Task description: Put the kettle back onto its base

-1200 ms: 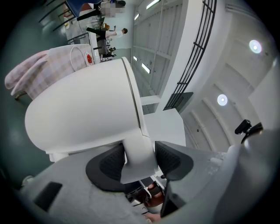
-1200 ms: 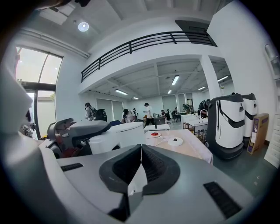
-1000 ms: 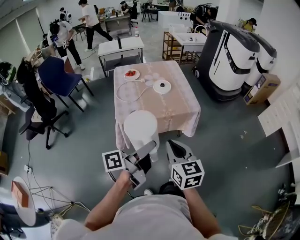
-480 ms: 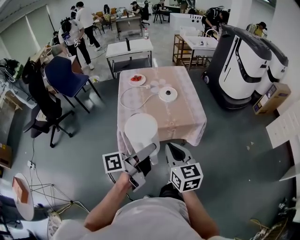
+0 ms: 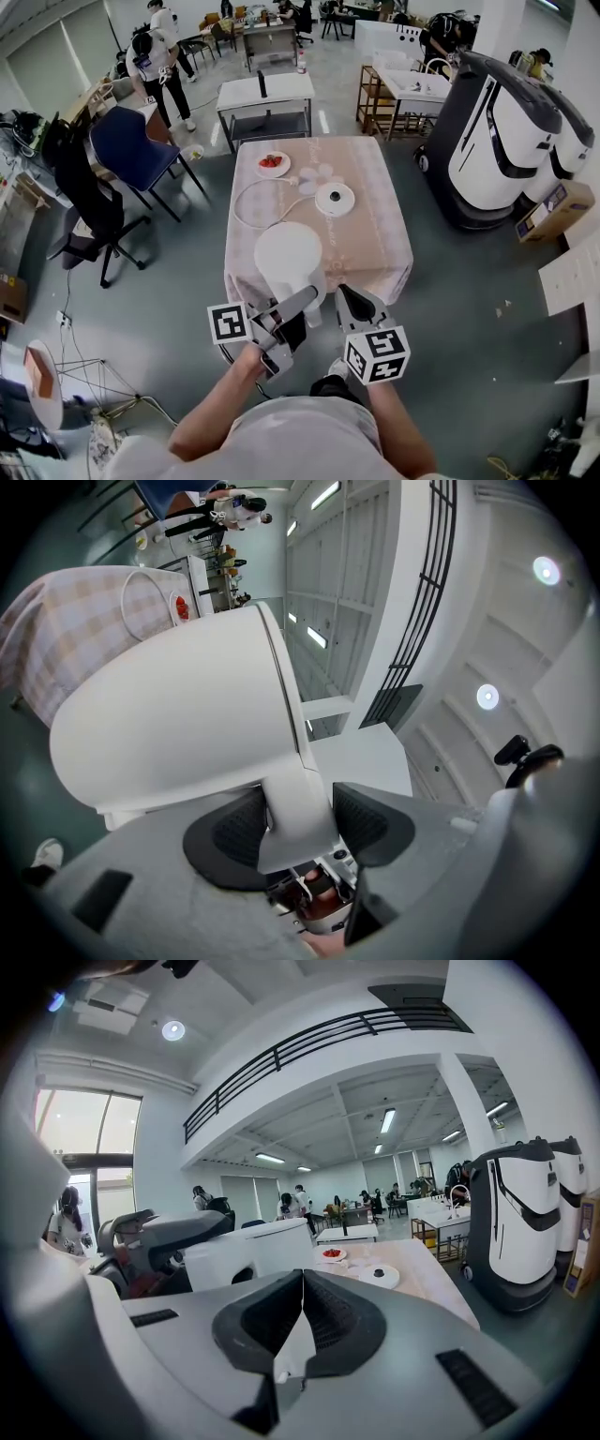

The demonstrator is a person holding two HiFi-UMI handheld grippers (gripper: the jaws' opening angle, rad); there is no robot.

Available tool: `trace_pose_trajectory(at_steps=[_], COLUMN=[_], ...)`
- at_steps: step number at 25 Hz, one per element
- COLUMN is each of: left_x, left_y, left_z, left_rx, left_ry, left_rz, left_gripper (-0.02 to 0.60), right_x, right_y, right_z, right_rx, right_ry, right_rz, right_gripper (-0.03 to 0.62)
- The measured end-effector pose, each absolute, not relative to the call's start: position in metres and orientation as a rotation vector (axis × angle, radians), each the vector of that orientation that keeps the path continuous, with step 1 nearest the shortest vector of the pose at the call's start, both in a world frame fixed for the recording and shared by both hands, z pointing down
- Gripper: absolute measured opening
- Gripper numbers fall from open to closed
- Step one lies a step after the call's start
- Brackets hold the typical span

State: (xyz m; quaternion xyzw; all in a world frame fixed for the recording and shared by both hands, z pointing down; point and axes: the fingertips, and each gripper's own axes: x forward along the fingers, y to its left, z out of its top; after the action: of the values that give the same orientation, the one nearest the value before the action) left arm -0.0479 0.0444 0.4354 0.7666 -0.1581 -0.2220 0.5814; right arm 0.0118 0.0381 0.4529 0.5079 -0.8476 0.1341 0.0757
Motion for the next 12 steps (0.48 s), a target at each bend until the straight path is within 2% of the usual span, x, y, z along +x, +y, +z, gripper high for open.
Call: trace_pose_trajectory(at_steps=[12], left_x=[0.005], left_y=[0.013], left_z=[0.434], left_rx=[1.757], left_ry=[-0.450], left_rz=[-0.545], left_gripper=[0.227], right_x=[0.065], right_y=[0.001], right_z=[0.450], right_rx=[1.443], right_ry=[-2.615], right_rz=[0.414], right_gripper=[0.005])
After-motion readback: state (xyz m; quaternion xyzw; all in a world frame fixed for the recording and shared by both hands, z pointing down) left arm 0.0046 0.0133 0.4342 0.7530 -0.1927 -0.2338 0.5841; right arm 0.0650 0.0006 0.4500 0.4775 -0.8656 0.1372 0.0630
